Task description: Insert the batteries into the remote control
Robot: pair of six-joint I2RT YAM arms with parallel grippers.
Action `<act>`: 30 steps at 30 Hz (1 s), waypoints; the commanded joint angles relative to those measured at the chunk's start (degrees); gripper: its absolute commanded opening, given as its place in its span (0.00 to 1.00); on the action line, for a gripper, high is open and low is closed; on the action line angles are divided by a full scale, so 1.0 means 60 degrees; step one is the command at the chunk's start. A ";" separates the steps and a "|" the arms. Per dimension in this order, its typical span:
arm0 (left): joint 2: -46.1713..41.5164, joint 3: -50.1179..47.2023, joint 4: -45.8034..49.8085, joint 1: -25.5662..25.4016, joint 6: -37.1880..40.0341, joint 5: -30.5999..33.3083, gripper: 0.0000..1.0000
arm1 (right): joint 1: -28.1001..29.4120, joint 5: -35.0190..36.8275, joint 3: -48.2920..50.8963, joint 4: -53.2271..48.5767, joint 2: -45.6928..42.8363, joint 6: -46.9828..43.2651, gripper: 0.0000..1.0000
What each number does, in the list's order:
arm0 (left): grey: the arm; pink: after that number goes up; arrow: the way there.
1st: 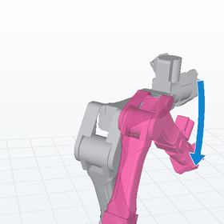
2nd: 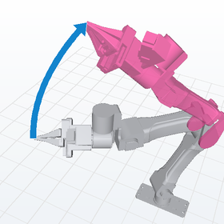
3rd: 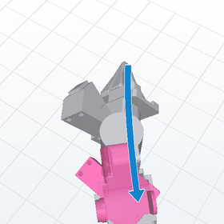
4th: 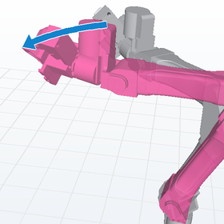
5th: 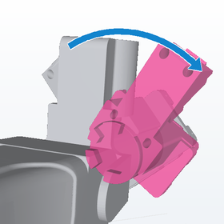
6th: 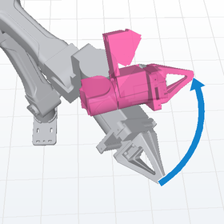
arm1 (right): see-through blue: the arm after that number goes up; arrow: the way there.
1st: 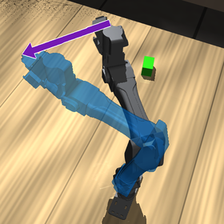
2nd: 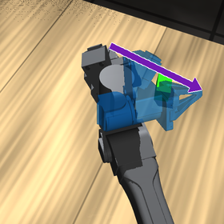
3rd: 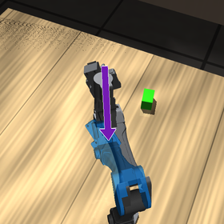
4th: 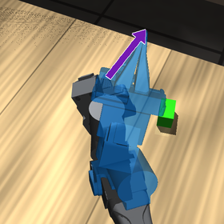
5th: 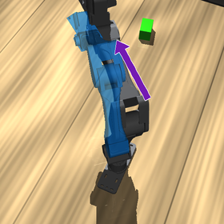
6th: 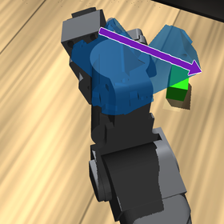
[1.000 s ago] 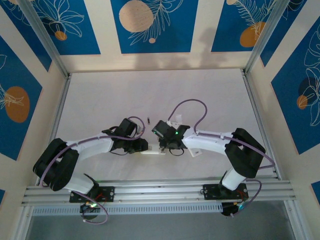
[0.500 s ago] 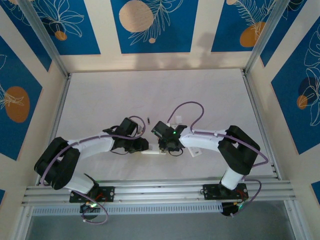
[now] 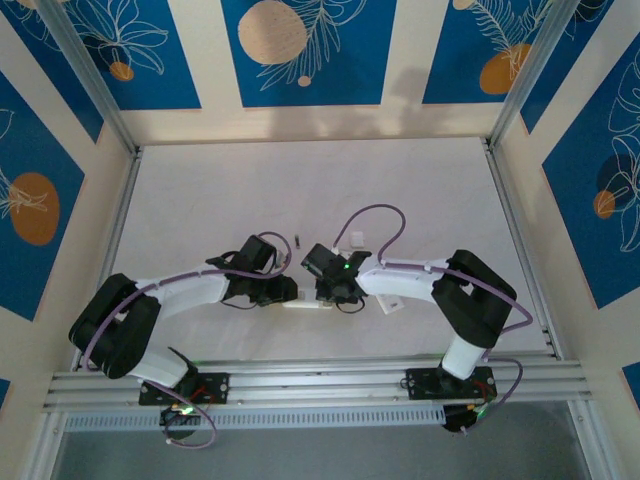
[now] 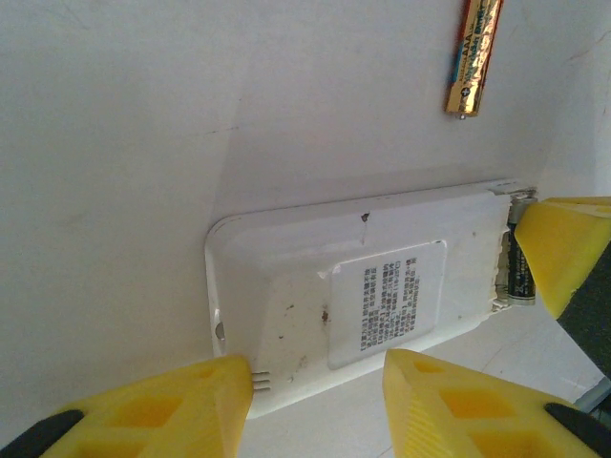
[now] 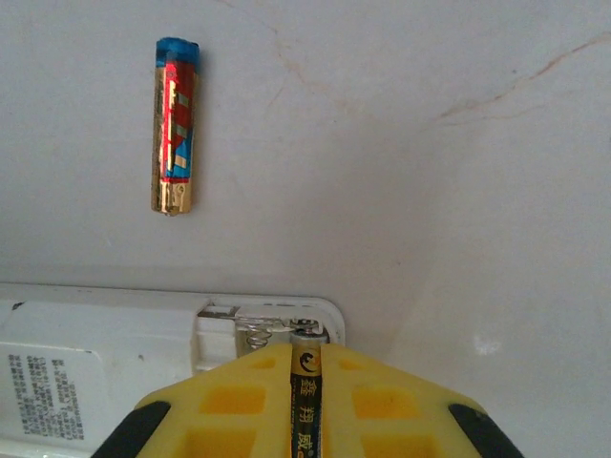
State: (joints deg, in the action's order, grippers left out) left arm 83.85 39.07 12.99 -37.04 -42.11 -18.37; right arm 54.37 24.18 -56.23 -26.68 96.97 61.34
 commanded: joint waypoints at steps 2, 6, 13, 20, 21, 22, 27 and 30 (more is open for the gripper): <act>0.0292 -0.0008 0.0027 -0.0216 0.0045 0.0132 0.44 | 0.0057 0.0519 -0.0178 -0.0494 -0.0483 -0.0247 0.14; 0.0299 -0.0021 0.0042 -0.0223 0.0045 0.0146 0.44 | 0.0048 0.0759 -0.0244 -0.0493 -0.0678 -0.0418 0.14; 0.0248 -0.0052 0.0058 -0.0226 0.0023 0.0172 0.44 | 0.0252 0.1508 0.0148 0.0273 -0.0464 -0.0564 0.13; 0.0259 -0.0037 0.0064 -0.0227 0.0031 0.0161 0.44 | 0.0552 0.1634 0.0180 0.0624 -0.0086 -0.0670 0.14; 0.0261 -0.0037 0.0047 -0.0229 0.0030 0.0162 0.44 | 0.0597 0.1691 0.0200 0.0530 -0.0040 -0.0638 0.13; 0.0263 -0.0037 0.0054 -0.0235 0.0023 0.0163 0.44 | 0.0630 0.1731 0.0209 0.0467 -0.0011 -0.0622 0.14; 0.0303 -0.0037 0.0003 -0.0230 0.0016 0.0147 0.44 | 0.0740 0.1849 0.0398 0.0363 -0.0004 -0.0570 0.13; 0.0306 -0.0037 -0.0013 -0.0229 0.0001 0.0118 0.44 | 0.0789 0.1913 0.0415 0.0287 0.0052 -0.0496 0.14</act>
State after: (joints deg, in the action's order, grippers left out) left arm 83.85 39.07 12.88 -37.10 -42.11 -18.37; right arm 58.63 33.52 -54.63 -23.42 96.33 57.52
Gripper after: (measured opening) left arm 0.440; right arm 0.137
